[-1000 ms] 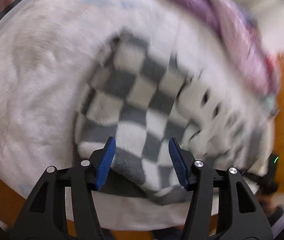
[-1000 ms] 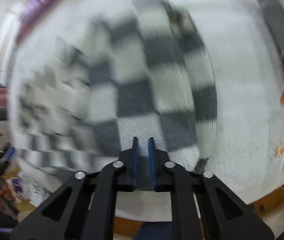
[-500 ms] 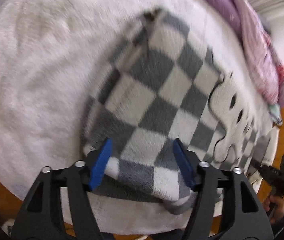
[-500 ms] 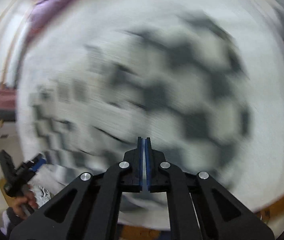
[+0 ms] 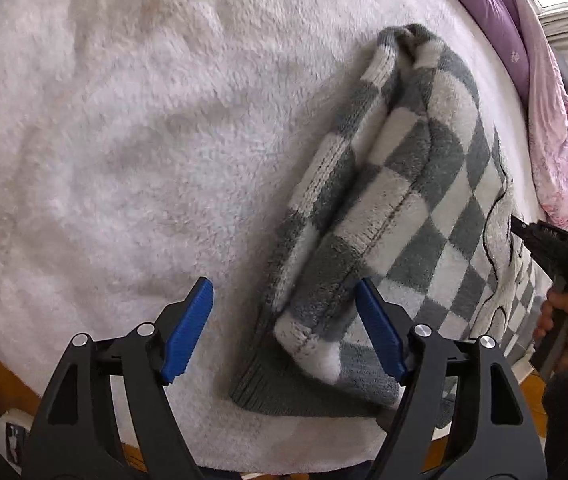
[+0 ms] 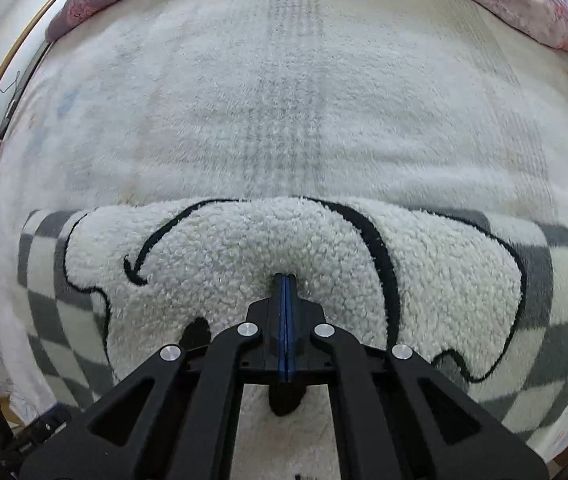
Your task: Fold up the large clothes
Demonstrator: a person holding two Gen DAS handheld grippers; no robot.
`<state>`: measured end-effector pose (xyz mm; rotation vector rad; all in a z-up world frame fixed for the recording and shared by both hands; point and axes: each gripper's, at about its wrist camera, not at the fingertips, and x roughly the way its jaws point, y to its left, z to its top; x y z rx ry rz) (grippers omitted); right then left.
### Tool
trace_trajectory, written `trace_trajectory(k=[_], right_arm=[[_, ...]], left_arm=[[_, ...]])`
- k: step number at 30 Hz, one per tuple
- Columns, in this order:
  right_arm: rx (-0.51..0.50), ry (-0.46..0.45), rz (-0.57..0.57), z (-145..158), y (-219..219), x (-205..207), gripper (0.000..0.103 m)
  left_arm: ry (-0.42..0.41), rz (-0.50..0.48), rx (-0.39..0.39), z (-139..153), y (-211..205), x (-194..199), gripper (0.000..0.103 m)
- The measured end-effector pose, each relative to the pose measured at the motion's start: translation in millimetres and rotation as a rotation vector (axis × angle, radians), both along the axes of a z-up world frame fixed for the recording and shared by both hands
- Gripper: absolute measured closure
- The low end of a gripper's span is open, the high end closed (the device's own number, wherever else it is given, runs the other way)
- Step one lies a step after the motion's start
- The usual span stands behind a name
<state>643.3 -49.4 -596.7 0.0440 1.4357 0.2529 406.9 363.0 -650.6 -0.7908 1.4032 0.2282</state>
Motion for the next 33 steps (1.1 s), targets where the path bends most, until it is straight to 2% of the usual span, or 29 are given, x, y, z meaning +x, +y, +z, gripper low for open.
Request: trace_trajectory(k=[4,7,9,11,14,18,22,24,26,30,32,33], right_arm=[[0.013,0.016,-0.038,10,-3,-8,0.103],[0.066,0.075,-0.082,17,-10,-39,0.103],[0.091,0.141,-0.095,12,-8,-72,0.103],[0.071,0.184,-0.101,0,-8,-96,0.103],[0.118,0.177,-0.181,-27,-18,-117,0.103],[0.064,0.162,-0.185,-19,-9,-123,0.103],[0.077,0.268,-0.267,-28,-14,-169,0.103],[0.101,0.273,-0.308,-38,-18,-195,0.103],[0.121,0.258,-0.343,-46,-19,-201,0.103],[0.098,0.306,-0.353,-52,-23,-185,0.103],[0.146,0.277,-0.394,-39,-29,-187,0.098],[0.210,0.256,-0.441,-31,-30,-191,0.086]], left_arm=[[0.006,-0.027,-0.034,-5,2,3,0.028],[0.012,-0.056,-0.072,-15,-2,10,0.028],[-0.001,-0.096,-0.080,-16,-12,15,0.028],[0.001,-0.114,-0.101,-17,-18,23,0.028],[0.022,-0.153,-0.128,-24,-24,34,0.028],[0.032,-0.224,-0.131,-28,-31,43,0.028],[0.046,-0.253,-0.158,-35,-33,51,0.028],[0.050,-0.280,-0.157,-40,-35,53,0.028],[0.055,-0.306,-0.152,-44,-39,55,0.025],[0.052,-0.323,-0.153,-47,-49,59,0.018],[0.059,-0.317,-0.149,-49,-51,59,0.018],[0.059,-0.315,-0.147,-48,-50,59,0.019]])
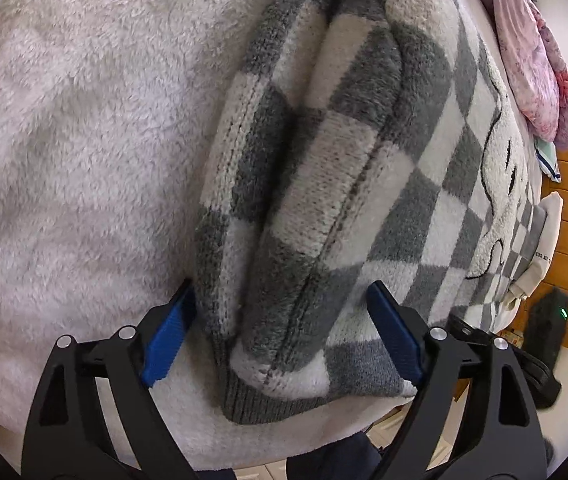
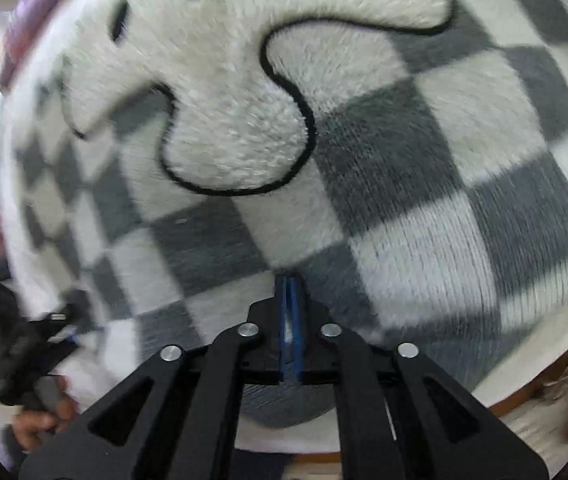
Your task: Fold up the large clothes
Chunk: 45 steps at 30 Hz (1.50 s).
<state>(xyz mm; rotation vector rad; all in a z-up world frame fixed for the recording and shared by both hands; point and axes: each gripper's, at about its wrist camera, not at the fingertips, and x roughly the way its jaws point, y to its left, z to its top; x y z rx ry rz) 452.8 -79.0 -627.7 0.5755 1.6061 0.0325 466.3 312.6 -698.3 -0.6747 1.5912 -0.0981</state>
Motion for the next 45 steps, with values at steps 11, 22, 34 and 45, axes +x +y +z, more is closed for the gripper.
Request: trace_trajectory(k=[11,22,34,45], right_arm=[[0.643,0.102,-0.725,-4,74,-102,0.033],[0.902,0.121,-0.984,-45,98,-107,0.032],[0.914,0.101,-0.959,-46,92,-69,0.081],[0.938,0.007,-0.846,15,16,-36,0.082]], left_arm=[[-0.024,-0.003,-0.046,35,4,-4,0.073],[-0.035,0.068,-0.151,68,0,1,0.073],[-0.027,0.110,-0.021,58,13,35,0.038],[-0.282,-0.100,0.141,149,-75,82,0.075]])
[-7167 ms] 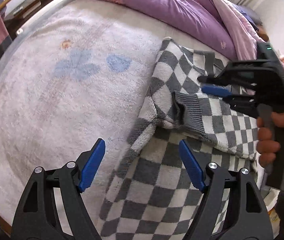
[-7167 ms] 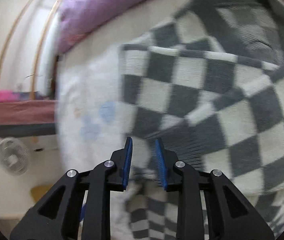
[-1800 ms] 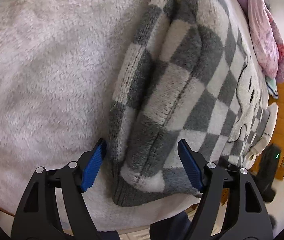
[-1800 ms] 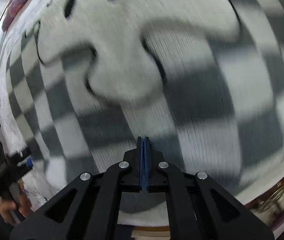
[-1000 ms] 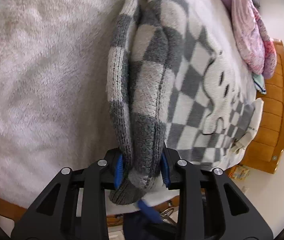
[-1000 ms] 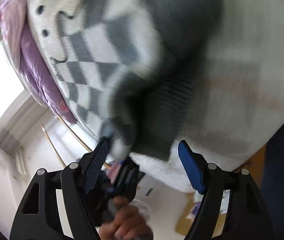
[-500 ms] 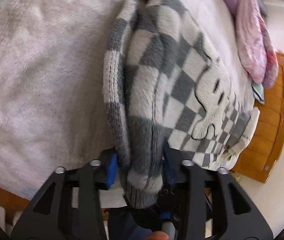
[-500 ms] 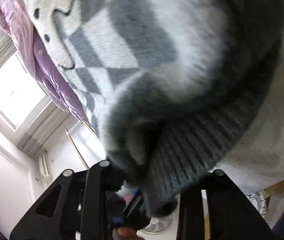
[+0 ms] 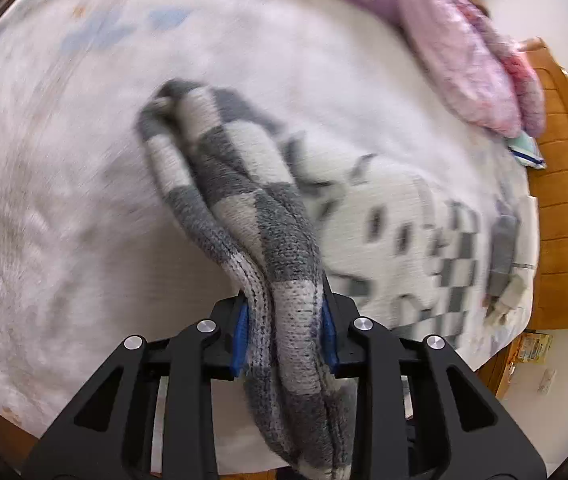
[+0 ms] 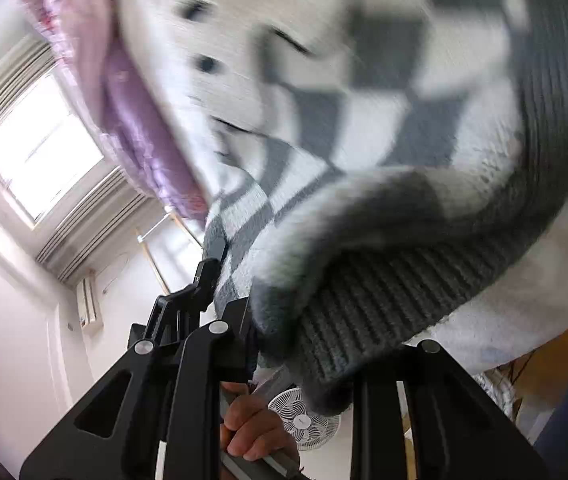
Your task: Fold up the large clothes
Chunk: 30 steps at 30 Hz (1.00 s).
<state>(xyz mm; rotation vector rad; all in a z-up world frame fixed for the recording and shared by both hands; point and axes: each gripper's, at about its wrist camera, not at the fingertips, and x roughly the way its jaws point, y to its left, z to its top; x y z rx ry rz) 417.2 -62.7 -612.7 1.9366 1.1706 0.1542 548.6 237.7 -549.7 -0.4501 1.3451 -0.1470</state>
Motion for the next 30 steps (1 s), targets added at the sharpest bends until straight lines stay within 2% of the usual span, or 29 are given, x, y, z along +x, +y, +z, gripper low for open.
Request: trace_trajectory(k=[5,8,12,14,17,19,20,21,22,24,28,30], right_arm=[[-0.021,-0.058,-0.071,22,-88,16,0.082],[-0.022,-0.052,-0.133,20,-152,-5,0.082],[-0.017,-0.014,-0.232,3,-216,-28,0.082],[-0.012,0.001,-0.281,-7,-239,-32,0.082],[-0.019,0.038,-0.330,-25,-276,-43,0.082],[-0.007,0.082,-0.379,-45,-268,-34,0.082],[0.033,0.102,-0.411,-59,-269,-34,0.082],[0.033,0.113,-0.407,-70,-276,-32,0.082],[0.022,0.128,-0.393,-74,-284,-33,0.082],[0.072,0.165,-0.386,-84,-287,-34,0.081],[0.149,0.187,-0.341,-78,-297,-24,0.078],[0.200,0.197,-0.335,-80,-298,-20,0.076]], left_arm=[[-0.129,-0.118,0.011,53,-105,12,0.076],[-0.168,-0.197,-0.002,64,-183,16,0.075],[-0.162,-0.294,-0.020,54,-287,17,0.075],[-0.155,-0.324,-0.026,45,-323,16,0.075],[-0.132,-0.400,-0.012,17,-382,19,0.073],[-0.114,-0.469,0.004,-1,-410,18,0.069],[-0.115,-0.494,0.015,-5,-421,18,0.068],[-0.111,-0.509,0.012,-8,-429,17,0.068],[-0.101,-0.505,-0.011,-9,-431,16,0.065],[-0.102,-0.482,-0.046,-2,-429,16,0.058],[-0.178,-0.379,-0.109,37,-383,8,0.038],[-0.220,-0.318,-0.048,48,-351,2,0.036]])
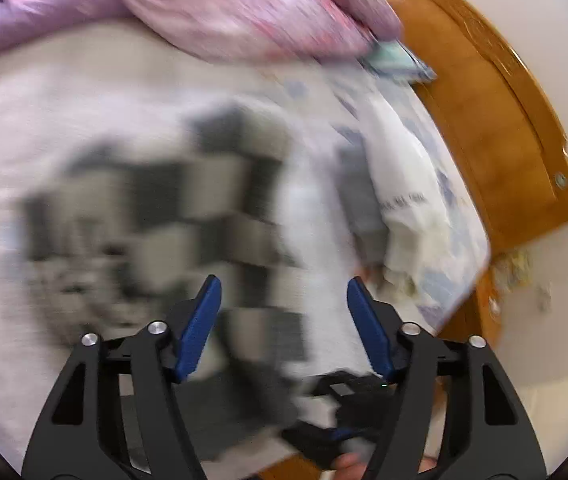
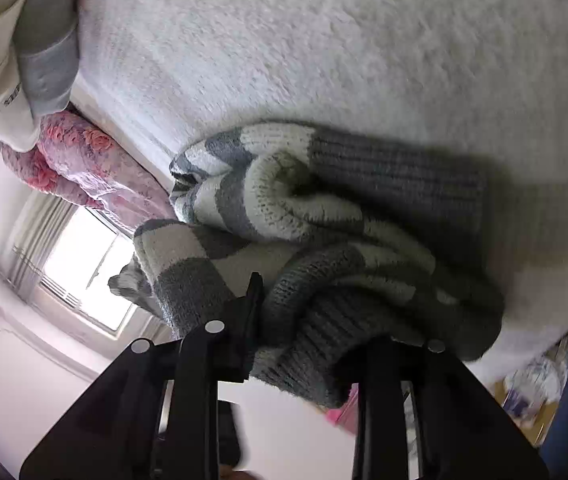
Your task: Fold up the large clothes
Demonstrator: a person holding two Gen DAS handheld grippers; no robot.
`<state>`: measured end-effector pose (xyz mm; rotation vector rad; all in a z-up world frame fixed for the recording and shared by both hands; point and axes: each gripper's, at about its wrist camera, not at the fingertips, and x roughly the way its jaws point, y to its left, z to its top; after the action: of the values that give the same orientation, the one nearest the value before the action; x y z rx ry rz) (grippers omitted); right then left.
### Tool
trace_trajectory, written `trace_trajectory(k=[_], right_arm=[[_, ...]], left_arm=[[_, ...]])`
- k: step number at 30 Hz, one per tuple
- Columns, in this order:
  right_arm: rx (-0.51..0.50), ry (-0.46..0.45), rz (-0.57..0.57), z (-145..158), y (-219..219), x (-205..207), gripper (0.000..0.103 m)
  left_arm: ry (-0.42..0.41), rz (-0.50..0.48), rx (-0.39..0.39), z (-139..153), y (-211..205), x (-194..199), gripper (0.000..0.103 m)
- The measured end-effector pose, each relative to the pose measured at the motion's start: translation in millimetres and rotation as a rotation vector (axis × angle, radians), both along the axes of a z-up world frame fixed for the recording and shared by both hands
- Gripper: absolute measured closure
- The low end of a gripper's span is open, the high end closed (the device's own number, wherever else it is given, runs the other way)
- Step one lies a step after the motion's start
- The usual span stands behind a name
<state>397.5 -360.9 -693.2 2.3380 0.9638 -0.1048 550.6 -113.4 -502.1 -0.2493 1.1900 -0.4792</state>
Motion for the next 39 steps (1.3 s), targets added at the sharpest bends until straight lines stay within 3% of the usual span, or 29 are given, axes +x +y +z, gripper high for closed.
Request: trace_trajectory(k=[1,4,5,7,11,14,16,18,19,21,23,24,26,31,33,36,39], right_arm=[[0.004,0.002,0.011,2,-2,-1,0.074],[-0.006,-0.003,0.043,10,-12,-7,0.071],[-0.015,-0.003,0.052,14,-14,-5,0.069],[-0.065,0.004,0.071,26,-25,-5,0.047],[-0.243,-0.088,0.166,74,-54,1,0.045],[-0.598,-0.216,0.453,126,-63,42,0.056],[-0.774,-0.274,0.620,146,-50,73,0.072],[-0.916,-0.338,0.777,160,-30,93,0.080],[-1.012,-0.367,0.866,164,-14,105,0.082],[-1.110,-0.398,0.995,155,12,124,0.088],[-1.251,-0.321,1.139,134,30,136,0.096],[-1.279,-0.276,1.188,122,33,137,0.103],[-1.259,-0.240,1.182,97,26,130,0.103],[-1.247,-0.194,1.231,109,33,133,0.103],[-1.277,-0.249,1.225,135,42,143,0.102],[-1.360,-0.435,1.189,184,70,173,0.102],[-1.419,-0.586,1.211,207,100,207,0.102]], left_arm=[[-0.017,0.072,0.063,2,27,-1,0.036],[0.039,0.248,0.193,-19,90,5,0.036],[0.065,0.280,0.200,-30,106,8,0.036],[0.121,0.313,0.217,-57,127,19,0.038],[0.153,0.241,0.205,-83,117,39,0.051],[0.146,0.181,0.251,-87,100,48,0.049],[0.149,0.159,0.266,-89,95,50,0.048],[0.152,0.141,0.292,-92,89,54,0.048],[0.151,0.129,0.306,-93,88,53,0.048],[0.144,0.105,0.331,-93,82,54,0.048],[0.151,0.104,0.318,-94,84,56,0.048],[0.164,0.110,0.299,-93,89,57,0.047],[0.187,0.120,0.241,-88,98,57,0.047],[0.171,0.181,0.140,-62,119,59,0.043],[0.169,0.194,0.131,-60,123,62,0.042],[0.193,0.186,0.124,-69,122,73,0.042],[0.196,0.149,0.143,-74,108,85,0.040]])
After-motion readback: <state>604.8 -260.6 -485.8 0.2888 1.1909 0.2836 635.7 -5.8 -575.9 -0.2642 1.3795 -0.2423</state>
